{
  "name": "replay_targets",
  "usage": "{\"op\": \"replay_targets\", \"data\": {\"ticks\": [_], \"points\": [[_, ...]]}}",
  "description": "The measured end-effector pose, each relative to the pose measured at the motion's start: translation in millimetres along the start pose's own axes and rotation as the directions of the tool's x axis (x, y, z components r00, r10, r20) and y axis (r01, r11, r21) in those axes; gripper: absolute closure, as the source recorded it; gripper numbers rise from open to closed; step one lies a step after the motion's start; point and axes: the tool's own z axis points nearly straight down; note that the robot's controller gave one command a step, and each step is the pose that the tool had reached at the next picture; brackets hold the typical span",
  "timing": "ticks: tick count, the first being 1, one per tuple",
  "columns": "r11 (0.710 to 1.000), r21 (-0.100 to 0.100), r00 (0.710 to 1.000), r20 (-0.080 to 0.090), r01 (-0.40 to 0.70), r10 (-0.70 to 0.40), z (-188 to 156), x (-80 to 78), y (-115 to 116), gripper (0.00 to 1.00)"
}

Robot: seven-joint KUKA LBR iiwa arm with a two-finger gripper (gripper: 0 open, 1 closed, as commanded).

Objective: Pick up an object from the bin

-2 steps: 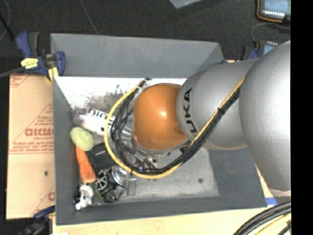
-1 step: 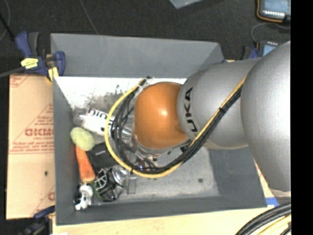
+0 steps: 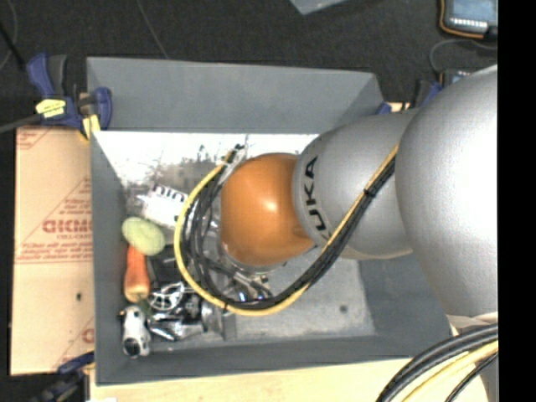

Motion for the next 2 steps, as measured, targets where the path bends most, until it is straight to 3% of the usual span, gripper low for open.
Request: {"op": "replay_targets", "data": {"ticks": [1, 2], "points": [[0.977, -0.003, 0.977, 0.002, 0.215, -0.215, 51.1, -3.1, 14.4, 0.00], [0.931, 0.001, 0.931, 0.003, 0.364, -0.364, 51.8, -15.1, 34.3, 0.00]]}}
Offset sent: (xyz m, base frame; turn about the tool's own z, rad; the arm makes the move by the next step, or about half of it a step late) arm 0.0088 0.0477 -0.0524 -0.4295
